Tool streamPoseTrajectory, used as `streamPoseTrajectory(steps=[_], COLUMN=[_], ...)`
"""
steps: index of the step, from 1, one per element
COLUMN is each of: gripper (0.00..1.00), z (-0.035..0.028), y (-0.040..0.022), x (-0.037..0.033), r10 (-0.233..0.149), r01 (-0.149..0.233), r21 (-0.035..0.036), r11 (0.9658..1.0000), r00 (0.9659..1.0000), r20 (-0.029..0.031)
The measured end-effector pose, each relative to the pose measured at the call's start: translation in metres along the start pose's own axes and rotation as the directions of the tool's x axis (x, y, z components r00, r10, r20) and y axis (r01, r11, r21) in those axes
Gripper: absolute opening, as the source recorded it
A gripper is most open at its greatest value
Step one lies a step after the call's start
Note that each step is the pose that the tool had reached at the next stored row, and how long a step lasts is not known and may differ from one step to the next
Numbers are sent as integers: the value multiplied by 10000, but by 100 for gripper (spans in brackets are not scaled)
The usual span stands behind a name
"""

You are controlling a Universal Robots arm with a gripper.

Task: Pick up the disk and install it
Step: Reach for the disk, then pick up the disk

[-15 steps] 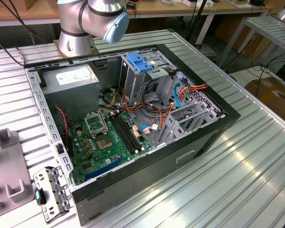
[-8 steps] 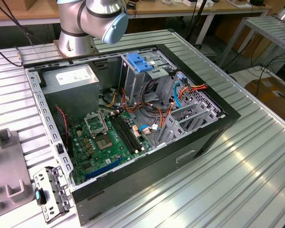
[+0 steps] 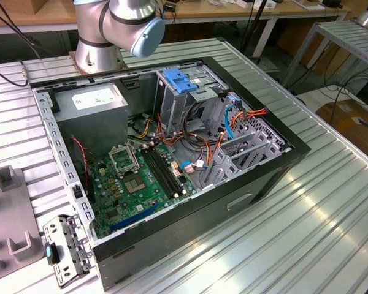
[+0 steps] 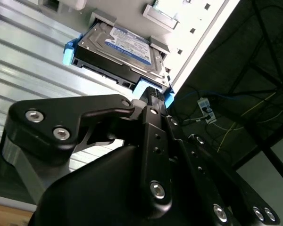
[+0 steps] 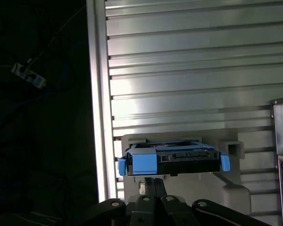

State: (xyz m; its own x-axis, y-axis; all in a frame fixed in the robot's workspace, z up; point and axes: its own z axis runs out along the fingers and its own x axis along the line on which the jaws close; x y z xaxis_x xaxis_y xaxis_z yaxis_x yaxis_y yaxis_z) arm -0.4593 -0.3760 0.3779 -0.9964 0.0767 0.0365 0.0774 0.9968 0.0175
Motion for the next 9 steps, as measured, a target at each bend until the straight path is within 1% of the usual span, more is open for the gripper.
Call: streamPoseTrajectory(steps=[9], gripper=[11], z=[1], y=[0], x=[1], r10=[1], r01=[-1], r21=[-4], r11=[10000], r00=[10000], r20=[1])
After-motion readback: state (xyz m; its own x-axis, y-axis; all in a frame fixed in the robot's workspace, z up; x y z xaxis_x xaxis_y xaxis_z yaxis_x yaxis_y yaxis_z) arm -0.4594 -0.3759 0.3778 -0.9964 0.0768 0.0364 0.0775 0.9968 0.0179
